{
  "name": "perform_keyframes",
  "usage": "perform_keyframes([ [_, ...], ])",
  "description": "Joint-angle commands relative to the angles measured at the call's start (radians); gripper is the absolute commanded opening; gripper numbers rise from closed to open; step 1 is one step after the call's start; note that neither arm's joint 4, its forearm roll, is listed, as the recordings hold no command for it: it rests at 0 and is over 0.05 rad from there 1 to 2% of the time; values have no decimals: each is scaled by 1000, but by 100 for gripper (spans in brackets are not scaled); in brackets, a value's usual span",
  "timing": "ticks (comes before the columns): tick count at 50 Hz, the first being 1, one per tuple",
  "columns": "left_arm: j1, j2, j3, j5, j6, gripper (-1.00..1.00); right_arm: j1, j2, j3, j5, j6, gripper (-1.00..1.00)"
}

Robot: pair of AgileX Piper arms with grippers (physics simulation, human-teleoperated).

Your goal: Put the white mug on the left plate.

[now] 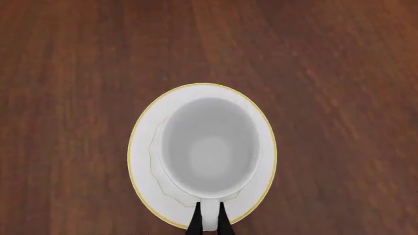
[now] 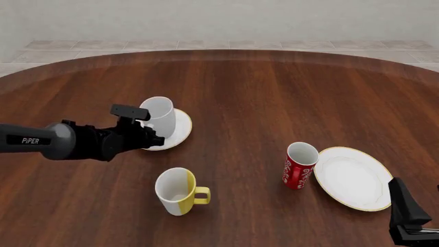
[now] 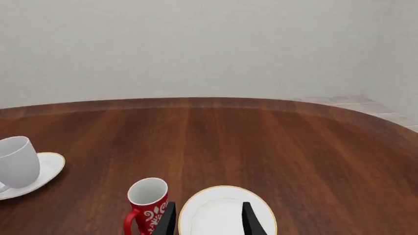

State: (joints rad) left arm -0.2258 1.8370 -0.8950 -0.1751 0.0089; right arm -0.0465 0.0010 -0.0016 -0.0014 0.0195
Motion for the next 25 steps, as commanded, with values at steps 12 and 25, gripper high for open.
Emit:
perform_keyframes([
  [12,9,46,-4,-10,12,-100,0,0,0,1,-1,100],
  [25,12,48,-3,-13,12,100,0,0,1,1,-2,100],
])
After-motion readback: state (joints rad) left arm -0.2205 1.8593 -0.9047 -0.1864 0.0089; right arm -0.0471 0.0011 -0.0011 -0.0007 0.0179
